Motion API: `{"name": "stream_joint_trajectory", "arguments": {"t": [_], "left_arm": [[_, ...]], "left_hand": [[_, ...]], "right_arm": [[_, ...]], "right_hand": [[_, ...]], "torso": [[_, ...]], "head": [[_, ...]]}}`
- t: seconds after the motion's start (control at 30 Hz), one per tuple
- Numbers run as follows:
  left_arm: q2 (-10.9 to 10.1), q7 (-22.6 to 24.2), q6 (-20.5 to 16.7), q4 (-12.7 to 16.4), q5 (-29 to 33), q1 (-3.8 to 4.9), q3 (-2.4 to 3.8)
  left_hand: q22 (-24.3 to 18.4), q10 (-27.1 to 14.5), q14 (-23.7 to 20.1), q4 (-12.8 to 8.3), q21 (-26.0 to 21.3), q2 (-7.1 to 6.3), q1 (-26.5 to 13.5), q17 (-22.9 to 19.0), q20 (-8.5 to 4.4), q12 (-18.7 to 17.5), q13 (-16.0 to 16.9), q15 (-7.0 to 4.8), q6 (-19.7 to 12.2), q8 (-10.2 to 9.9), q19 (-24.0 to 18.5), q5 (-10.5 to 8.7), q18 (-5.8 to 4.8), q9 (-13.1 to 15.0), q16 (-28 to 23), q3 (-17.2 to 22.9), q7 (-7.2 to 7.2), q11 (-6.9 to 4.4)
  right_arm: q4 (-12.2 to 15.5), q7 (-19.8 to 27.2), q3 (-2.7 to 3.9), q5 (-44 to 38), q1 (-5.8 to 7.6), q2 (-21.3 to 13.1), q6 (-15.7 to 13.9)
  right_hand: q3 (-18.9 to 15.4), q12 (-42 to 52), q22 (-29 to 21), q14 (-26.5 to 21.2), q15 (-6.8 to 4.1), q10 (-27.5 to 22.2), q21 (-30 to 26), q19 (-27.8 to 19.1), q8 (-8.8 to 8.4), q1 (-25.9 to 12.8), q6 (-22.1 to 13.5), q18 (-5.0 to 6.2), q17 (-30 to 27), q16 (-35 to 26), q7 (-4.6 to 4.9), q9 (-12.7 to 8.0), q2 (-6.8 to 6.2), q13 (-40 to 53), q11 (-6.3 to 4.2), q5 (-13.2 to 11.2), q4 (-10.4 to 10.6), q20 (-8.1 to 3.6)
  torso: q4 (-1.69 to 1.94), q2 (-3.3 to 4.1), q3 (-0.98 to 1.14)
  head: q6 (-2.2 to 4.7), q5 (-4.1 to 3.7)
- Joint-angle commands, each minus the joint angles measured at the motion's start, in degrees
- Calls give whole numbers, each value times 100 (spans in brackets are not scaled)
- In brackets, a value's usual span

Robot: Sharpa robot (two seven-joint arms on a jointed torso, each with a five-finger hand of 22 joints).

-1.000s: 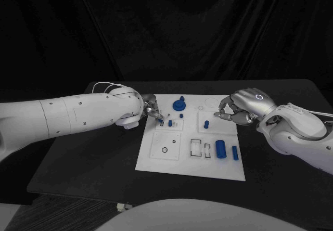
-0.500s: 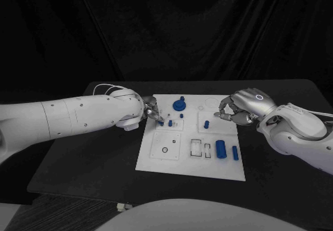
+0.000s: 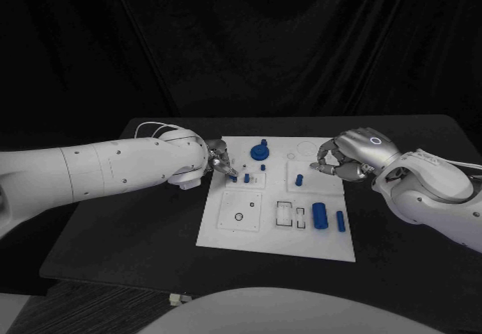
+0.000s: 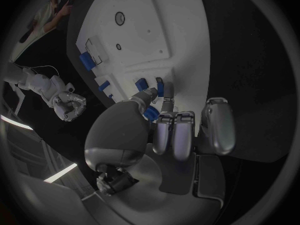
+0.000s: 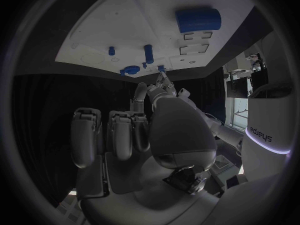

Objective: Assemble the parts on the task board

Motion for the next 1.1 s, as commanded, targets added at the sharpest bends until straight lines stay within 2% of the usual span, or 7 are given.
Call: {"name": "stream_joint_trajectory", "arguments": {"t": [0.03, 0.5, 0.73, 1.1], "left_arm": [[7, 60, 42, 1, -15, -27, -5], [-83, 227, -89, 104, -15, -29, -5], [-126, 325, -197, 115, -15, -28, -4], [-151, 305, -67, 102, -15, -10, -2]], "left_hand": [[1093, 568, 659, -89, -73, 48, -18, 1534, 15, 124, 1537, -68, 48, 12, -9, 133, 102, 155, 47, 473, -93, -43], [1093, 568, 661, -200, -85, 20, 93, 1539, 8, 124, 1537, -80, 54, 33, -7, 174, 103, 201, 52, 530, -110, -59], [1096, 568, 656, -250, -79, 3, 136, 1521, 3, 124, 1537, -85, 77, 64, -1, 191, 101, 234, 35, 551, -118, -65], [1095, 568, 656, -255, -85, -4, 137, 1518, 3, 124, 1537, -85, 76, 66, -3, 190, 102, 238, 33, 551, -118, -64]], "right_arm": [[9, -118, 5, -11, -15, -7, 17], [-2, -140, 5, -11, -22, 6, 43], [-5, -152, 5, -11, -26, -1, 59], [-18, -161, 5, -11, -32, 9, 90]], "right_hand": [[181, 95, 1416, 562, -10, 645, -107, 341, -76, 105, -17, -100, 1401, 31, 9, 81, 29, 1512, -9, 59, 12, -20], [181, 95, 1416, 562, -10, 645, -107, 341, -76, 105, -17, -100, 1401, 31, 9, 81, 29, 1512, -9, 59, 12, -20], [190, 95, 1414, 561, -9, 645, -113, 339, -87, 117, -10, -99, 1395, 29, 13, 79, 25, 1512, -7, 66, 16, -20], [194, 95, 1413, 560, -9, 645, -117, 337, -91, 121, -8, -98, 1388, 26, 14, 79, 28, 1512, -6, 67, 18, -19]], "torso": [[0, -2, 1], [-3, -1, 1], [3, -2, 4], [1, -3, -4]], "head": [[-1, -5], [-1, 16], [-1, -5], [-1, -5]]}}
